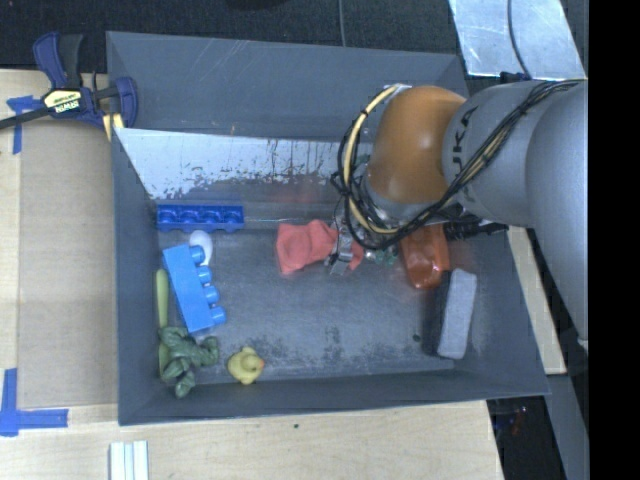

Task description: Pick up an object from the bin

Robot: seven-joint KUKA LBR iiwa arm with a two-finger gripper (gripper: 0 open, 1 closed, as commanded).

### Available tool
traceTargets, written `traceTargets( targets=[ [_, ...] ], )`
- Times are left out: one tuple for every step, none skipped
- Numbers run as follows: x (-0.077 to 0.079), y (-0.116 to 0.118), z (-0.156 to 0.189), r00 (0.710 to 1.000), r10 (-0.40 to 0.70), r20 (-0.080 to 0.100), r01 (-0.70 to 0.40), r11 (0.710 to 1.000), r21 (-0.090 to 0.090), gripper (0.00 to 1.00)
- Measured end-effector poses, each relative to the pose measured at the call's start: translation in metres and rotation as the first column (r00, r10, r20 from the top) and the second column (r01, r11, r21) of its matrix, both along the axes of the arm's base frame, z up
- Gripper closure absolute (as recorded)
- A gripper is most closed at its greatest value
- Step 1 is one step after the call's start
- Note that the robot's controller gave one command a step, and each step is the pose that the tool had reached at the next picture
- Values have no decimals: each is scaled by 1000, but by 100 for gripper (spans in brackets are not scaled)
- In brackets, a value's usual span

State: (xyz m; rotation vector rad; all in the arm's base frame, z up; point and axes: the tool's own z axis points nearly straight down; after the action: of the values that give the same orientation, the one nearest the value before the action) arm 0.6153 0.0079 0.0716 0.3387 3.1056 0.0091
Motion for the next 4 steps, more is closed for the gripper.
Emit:
traceTargets(
  targets=[
    [0,0,0,1000,0,0,0,1000,0,100],
    [-16,-10,0,990,143,7,-142,990,-3,100],
    [-21,-8,55,982,187,-2,-187,982,-3,100],
    [-20,-13,103,975,223,-2,-223,975,-5,100]
  ],
)
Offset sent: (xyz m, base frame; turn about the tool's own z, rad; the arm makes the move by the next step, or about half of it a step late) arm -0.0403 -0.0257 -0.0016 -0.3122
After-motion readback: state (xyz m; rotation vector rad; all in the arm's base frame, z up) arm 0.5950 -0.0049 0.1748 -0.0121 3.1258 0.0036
